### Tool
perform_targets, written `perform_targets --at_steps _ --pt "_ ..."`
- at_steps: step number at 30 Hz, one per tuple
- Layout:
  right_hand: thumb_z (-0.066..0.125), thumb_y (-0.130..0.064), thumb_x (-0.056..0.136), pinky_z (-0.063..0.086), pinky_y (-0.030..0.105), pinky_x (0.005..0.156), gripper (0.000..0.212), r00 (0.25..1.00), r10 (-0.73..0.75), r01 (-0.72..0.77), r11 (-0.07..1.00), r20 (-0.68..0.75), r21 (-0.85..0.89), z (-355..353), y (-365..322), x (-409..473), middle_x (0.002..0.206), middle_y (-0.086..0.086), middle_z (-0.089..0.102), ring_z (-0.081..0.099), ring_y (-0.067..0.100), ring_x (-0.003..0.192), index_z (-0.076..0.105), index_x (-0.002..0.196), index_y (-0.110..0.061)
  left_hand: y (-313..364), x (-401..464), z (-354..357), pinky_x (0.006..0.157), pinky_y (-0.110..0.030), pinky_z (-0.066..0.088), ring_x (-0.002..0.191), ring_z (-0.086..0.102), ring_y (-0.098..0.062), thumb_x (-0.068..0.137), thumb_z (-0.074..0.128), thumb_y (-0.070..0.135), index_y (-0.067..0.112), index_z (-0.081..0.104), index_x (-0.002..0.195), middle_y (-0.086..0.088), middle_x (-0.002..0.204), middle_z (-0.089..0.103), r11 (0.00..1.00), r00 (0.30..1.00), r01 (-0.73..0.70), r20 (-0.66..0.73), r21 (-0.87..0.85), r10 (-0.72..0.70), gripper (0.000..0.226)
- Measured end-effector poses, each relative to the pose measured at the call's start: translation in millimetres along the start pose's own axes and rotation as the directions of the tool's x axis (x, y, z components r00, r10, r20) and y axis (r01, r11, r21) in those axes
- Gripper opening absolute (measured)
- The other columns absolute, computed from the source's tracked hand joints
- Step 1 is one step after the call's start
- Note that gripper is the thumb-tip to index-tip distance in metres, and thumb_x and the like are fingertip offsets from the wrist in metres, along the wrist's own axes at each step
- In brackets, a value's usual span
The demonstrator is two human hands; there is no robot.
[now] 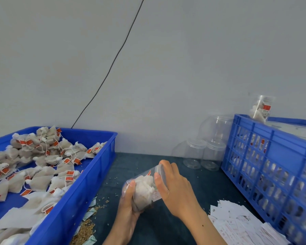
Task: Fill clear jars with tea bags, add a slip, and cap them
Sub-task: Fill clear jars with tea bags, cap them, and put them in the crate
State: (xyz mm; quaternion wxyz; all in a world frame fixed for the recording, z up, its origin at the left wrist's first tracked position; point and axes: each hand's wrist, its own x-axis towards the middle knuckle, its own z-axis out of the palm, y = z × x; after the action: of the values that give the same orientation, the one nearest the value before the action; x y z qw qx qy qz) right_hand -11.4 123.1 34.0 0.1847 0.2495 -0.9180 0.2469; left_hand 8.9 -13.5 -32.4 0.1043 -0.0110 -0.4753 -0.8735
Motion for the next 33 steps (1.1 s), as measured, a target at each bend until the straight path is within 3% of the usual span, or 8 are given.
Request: perform_targets --at_steps 6,10,15,20,24,27,30,33 --pt "0.035 -0.066 0.09 0.042 0.031 0.091 0.052 0.988 0.106 -0.135 0.944 0.111 0.301 -14 0 2 0.12 -0.007 0.041 0.049 0.017 0.108 0.03 0.133 -0.038 4 -7 11 0.095 -0.055 0.049 0.118 0.056 -0.041 0.091 0.043 0.045 0.006 0.035 0.141 -0.022 0.128 0.06 0.994 0.998 0.069 -0.007 -0.084 -0.07 0.064" --pt "0.061 -0.062 0.076 0.034 0.028 0.101 0.09 0.951 0.261 -0.304 0.7 0.165 0.646 -21 -13 3 0.14 0.002 0.033 0.039 0.017 0.129 0.014 0.146 -0.031 10 -11 12 0.087 -0.043 0.057 0.114 0.061 -0.033 0.091 0.045 0.046 0.011 0.042 0.141 -0.02 0.128 0.062 0.972 0.993 0.121 0.035 -0.2 -0.116 0.061" --pt "0.077 -0.047 0.071 0.043 0.04 0.104 0.105 0.871 0.394 -0.439 0.356 0.293 0.825 -23 -24 -3 0.124 0.004 0.058 0.055 0.018 0.117 0.008 0.148 -0.028 12 -12 13 0.097 -0.05 0.05 0.124 0.054 -0.037 0.092 0.042 0.056 0.011 0.06 0.131 -0.024 0.137 0.053 0.911 0.984 0.167 0.127 -0.377 -0.127 0.062" --pt "0.081 -0.032 0.075 0.04 0.015 0.07 0.096 0.858 0.393 -0.479 0.374 0.332 0.794 -22 -31 -16 0.119 -0.008 0.055 0.053 0.004 0.104 0.015 0.145 -0.029 16 -20 25 0.085 -0.046 0.056 0.122 0.056 -0.037 0.085 0.043 0.067 0.011 0.069 0.117 -0.027 0.134 0.055 0.897 0.979 0.181 0.157 -0.403 -0.127 0.07" --pt "0.084 -0.027 0.07 0.046 0.031 0.097 0.087 0.862 0.448 -0.447 0.447 0.238 0.775 -34 -31 -15 0.124 -0.004 0.054 0.053 0.015 0.118 0.028 0.137 -0.028 16 -23 53 0.088 -0.048 0.055 0.121 0.057 -0.037 0.086 0.038 0.069 0.008 0.068 0.118 -0.025 0.135 0.055 0.867 0.965 0.245 0.192 -0.433 -0.176 0.076" --pt "0.086 -0.034 0.065 0.035 0.045 0.11 0.088 0.861 0.485 -0.424 0.527 0.149 0.736 -50 -28 -11 0.13 0.001 0.054 0.049 0.023 0.125 0.031 0.133 -0.023 15 -22 73 0.11 -0.051 0.038 0.133 0.044 -0.042 0.085 0.036 0.074 0.009 0.052 0.138 -0.025 0.143 0.047 0.864 0.944 0.299 0.26 -0.405 -0.205 0.085" --pt "0.085 -0.037 0.064 0.034 0.046 0.11 0.081 0.862 0.49 -0.417 0.548 0.125 0.726 -72 -21 -5 0.124 -0.004 0.055 0.052 0.02 0.12 0.031 0.124 -0.025 13 -14 90 0.117 -0.054 0.023 0.138 0.035 -0.043 0.084 0.036 0.077 0.018 0.041 0.145 -0.025 0.148 0.04 0.883 0.917 0.333 0.332 -0.332 -0.221 0.085" --pt "0.086 -0.027 0.067 0.047 0.029 0.089 0.075 0.859 0.499 -0.401 0.52 0.113 0.754 -97 -9 1 0.114 -0.003 0.054 0.056 0.016 0.106 0.03 0.116 -0.025 17 -6 108 0.099 -0.05 0.048 0.13 0.049 -0.039 0.085 0.037 0.075 0.021 0.044 0.144 -0.023 0.142 0.048 0.923 0.878 0.345 0.406 -0.169 -0.254 0.08"
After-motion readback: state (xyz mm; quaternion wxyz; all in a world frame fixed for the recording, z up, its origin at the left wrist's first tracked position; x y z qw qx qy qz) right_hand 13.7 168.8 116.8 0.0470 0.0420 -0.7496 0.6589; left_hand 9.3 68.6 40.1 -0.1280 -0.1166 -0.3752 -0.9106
